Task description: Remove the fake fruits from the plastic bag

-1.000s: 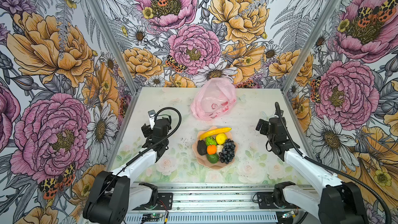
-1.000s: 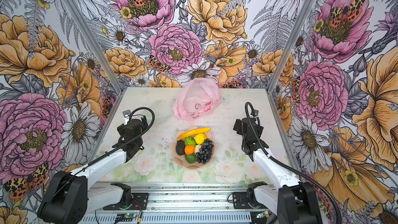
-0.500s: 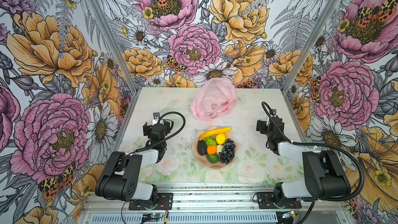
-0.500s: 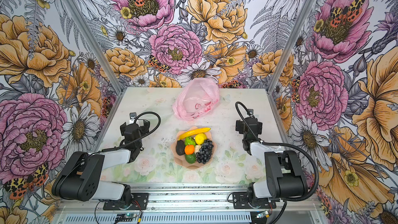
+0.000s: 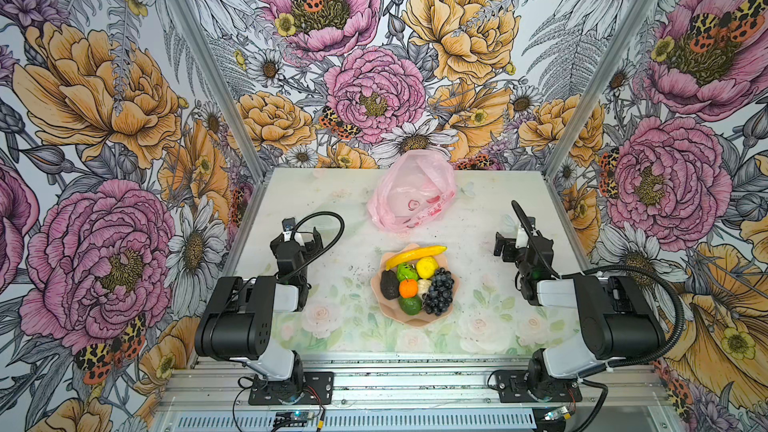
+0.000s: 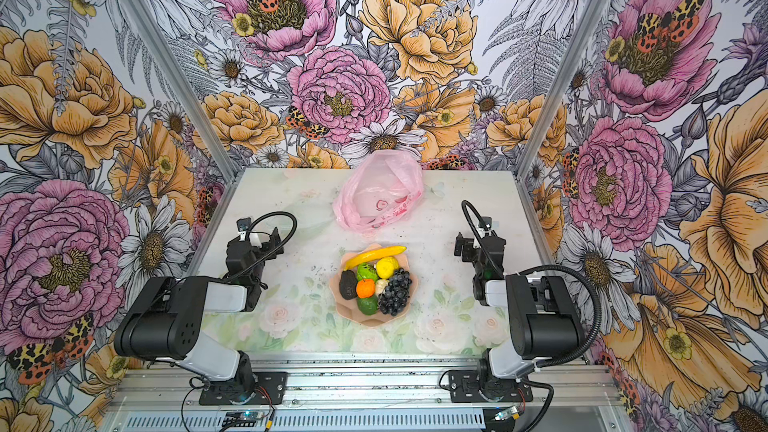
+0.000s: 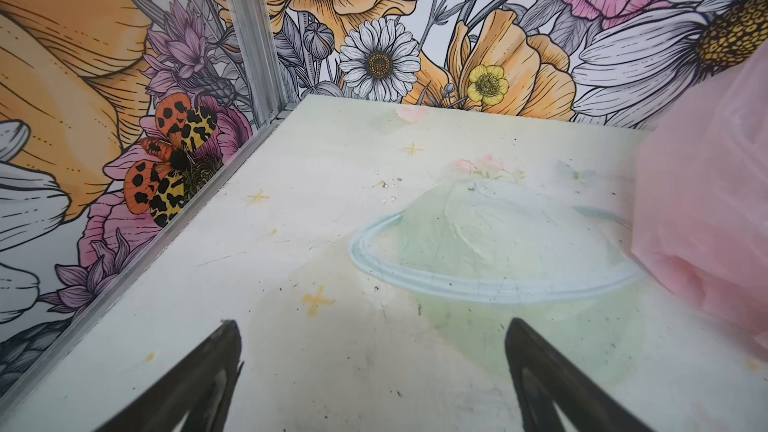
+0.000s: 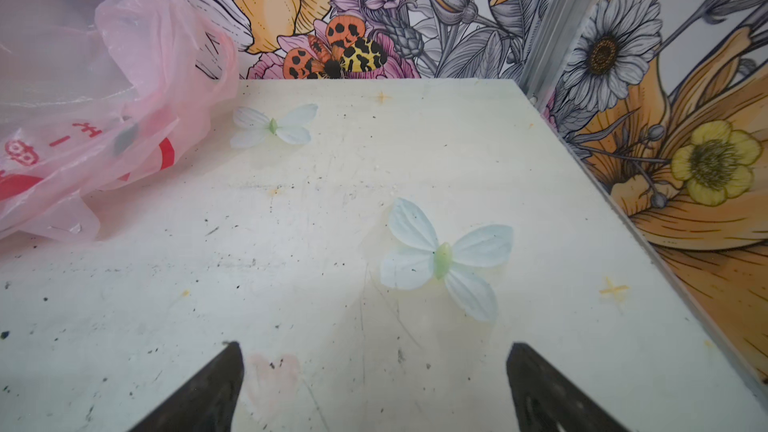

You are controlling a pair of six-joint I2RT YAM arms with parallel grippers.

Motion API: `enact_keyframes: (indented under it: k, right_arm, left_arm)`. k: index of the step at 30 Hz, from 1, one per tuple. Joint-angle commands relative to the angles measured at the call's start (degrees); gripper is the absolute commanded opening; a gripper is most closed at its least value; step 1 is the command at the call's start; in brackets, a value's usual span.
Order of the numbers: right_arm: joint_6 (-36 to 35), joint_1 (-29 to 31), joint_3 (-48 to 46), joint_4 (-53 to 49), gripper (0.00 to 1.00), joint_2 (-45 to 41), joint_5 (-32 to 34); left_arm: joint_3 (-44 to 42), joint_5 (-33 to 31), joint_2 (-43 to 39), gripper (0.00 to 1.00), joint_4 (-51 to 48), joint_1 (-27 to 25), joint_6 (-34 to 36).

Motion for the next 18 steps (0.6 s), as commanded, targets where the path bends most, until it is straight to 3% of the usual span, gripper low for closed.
enact_keyframes:
  k: [1, 18]
  right_arm:
    - [0.2, 1.1, 0.0, 4.3, 1.0, -0.3, 3.6]
    - [0.4, 0.8, 0.6, 3.7, 1.0, -0.1, 2.8]
  left_arm:
    - [0.7, 1.9, -0.3, 0.99, 1.9, 0.5, -1.1]
    - [0.7, 1.8, -0.3, 0.99, 1.7, 0.4, -1.1]
